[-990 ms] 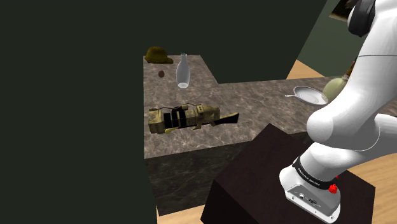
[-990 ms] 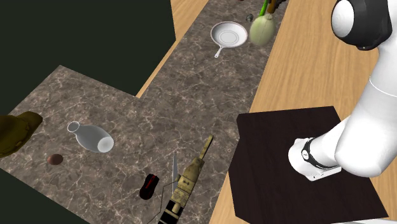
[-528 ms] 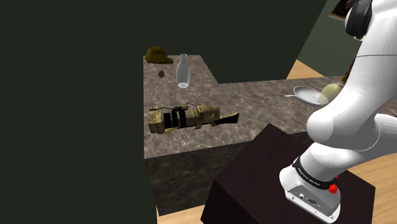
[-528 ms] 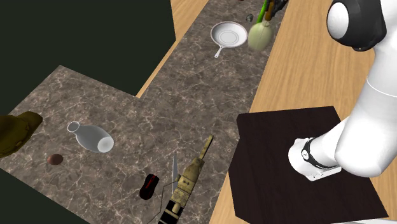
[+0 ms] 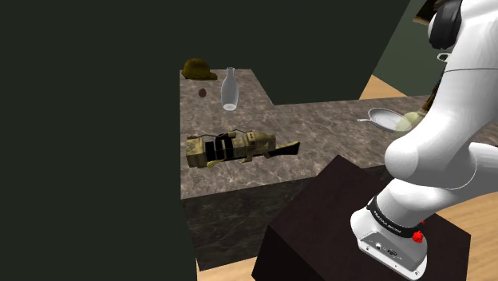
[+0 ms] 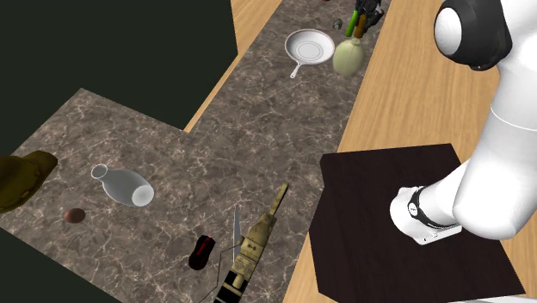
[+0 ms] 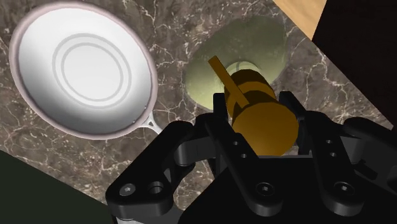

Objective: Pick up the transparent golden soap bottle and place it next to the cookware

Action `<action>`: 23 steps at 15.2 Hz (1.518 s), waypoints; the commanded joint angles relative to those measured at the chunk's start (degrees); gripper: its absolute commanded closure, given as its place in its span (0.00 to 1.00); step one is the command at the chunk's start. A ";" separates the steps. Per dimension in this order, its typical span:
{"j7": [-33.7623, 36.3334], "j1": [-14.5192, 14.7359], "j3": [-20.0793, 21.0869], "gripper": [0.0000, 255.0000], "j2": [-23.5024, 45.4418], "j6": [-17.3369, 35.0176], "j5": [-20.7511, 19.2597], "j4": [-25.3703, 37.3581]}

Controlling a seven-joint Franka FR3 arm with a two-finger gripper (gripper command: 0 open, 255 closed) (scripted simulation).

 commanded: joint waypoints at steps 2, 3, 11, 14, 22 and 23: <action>-0.54 -0.22 0.41 1.00 0.80 1.87 0.72 -1.19; -0.69 -0.30 0.57 1.00 1.12 2.46 0.98 -1.53; -1.82 -0.99 1.83 1.00 3.49 6.31 2.85 -3.46; -1.82 -0.99 1.83 1.00 3.49 6.31 2.86 -3.45; -1.84 -1.00 1.83 0.00 3.48 6.32 2.85 -3.47; -1.84 -1.00 1.83 0.00 3.48 6.32 2.85 -3.47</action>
